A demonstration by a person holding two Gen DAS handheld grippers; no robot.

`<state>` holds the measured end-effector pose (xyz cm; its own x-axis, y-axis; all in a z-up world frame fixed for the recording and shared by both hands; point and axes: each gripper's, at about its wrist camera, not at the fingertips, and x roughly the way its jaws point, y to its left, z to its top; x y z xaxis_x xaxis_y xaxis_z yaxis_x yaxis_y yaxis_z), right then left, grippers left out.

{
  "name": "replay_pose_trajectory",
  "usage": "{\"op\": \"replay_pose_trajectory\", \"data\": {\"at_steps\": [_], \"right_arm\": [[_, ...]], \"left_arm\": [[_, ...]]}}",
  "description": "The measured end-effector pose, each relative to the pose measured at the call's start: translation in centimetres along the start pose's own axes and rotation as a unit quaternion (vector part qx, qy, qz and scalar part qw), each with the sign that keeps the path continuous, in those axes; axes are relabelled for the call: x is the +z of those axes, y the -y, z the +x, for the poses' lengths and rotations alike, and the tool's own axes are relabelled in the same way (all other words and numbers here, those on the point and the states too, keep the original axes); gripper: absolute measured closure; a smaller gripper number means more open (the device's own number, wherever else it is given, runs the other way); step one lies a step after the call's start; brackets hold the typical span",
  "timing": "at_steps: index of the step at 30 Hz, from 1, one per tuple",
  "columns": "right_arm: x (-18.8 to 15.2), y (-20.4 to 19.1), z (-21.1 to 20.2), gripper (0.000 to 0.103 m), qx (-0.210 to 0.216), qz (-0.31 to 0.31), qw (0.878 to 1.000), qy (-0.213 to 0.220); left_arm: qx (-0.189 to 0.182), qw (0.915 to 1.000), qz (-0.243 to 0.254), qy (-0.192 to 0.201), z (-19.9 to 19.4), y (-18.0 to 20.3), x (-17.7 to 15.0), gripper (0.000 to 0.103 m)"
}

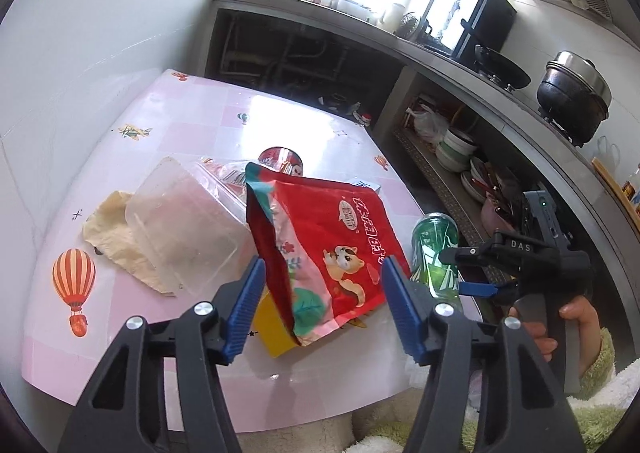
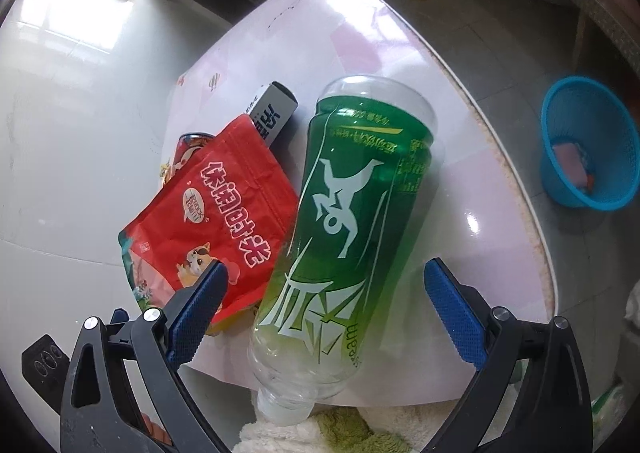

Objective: Collect trash
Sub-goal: 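Close the right gripper around the green plastic bottle, then grasp the red snack bag edge with the left gripper while the right holds the bottle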

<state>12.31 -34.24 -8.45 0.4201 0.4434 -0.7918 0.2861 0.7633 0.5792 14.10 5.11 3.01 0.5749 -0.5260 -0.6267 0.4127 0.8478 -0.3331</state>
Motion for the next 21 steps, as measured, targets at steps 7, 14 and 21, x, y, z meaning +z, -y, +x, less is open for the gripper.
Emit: {"op": "replay_pose_trajectory", "data": {"at_steps": [7, 14, 21], "right_arm": [[-1.3, -1.5, 2.4, 0.008, -0.031, -0.023, 0.999, -0.022], [-1.6, -0.7, 2.6, 0.022, -0.020, -0.016, 0.999, -0.028], [-1.9, 0.8, 1.1, 0.032, -0.003, -0.025, 0.999, -0.026]], "left_arm": [[-0.006, 1.0000, -0.005, 0.003, 0.2, -0.2, 0.0, 0.048], [-0.008, 0.9999, 0.006, 0.000, 0.6, 0.2, 0.4, 0.048], [-0.019, 0.9997, 0.016, -0.002, 1.3, 0.9, 1.1, 0.049]]}}
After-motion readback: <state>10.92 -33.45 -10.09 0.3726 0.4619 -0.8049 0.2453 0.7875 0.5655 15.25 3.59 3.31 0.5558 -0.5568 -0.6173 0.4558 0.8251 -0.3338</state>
